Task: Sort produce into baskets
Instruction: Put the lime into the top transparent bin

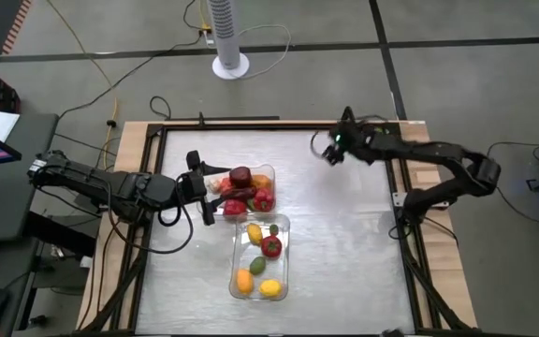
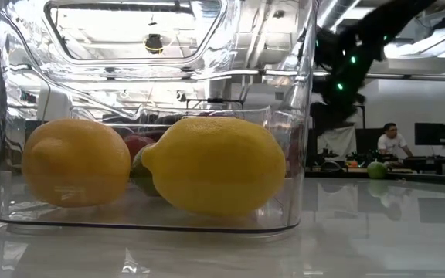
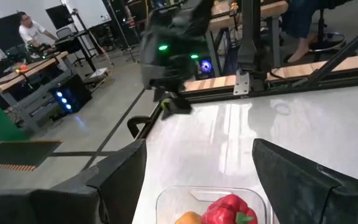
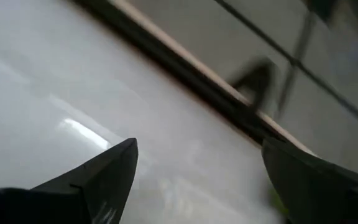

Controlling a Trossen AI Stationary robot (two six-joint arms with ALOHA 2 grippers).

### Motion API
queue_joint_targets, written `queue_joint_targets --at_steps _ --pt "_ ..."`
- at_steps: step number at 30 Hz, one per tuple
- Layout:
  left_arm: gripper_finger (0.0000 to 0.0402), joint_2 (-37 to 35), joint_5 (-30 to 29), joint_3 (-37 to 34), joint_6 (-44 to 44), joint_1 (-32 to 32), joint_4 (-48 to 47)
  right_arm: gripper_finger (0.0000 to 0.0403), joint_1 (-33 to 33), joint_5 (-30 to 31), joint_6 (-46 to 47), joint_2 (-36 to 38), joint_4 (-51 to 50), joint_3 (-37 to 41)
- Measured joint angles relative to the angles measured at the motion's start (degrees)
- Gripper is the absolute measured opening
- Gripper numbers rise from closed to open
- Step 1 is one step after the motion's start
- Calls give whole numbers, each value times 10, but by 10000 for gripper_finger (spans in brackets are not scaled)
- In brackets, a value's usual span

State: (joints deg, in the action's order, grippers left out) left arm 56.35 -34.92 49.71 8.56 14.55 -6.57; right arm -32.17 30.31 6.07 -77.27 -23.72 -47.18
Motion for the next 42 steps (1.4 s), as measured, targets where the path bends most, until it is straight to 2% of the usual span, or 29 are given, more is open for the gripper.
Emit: queue_joint_targets --at_steps 7,11,14,25,36,42 --pt "280 0 0 0 2 0 0 369 -179 -18 0 -52 -40 -17" --pt "280 0 0 0 4 0 0 367 -237 -58 -3 -102 -78 -52" --pt "280 0 0 0 4 0 0 363 -243 -54 -4 -140 -94 -88" --pt "280 0 0 0 7 0 -4 358 -242 55 13 -267 -266 -210" --pt "280 0 0 0 7 0 -5 358 -270 59 36 -365 -377 -277" --pt "280 0 0 0 7 0 -6 357 -274 72 28 -386 -374 -284"
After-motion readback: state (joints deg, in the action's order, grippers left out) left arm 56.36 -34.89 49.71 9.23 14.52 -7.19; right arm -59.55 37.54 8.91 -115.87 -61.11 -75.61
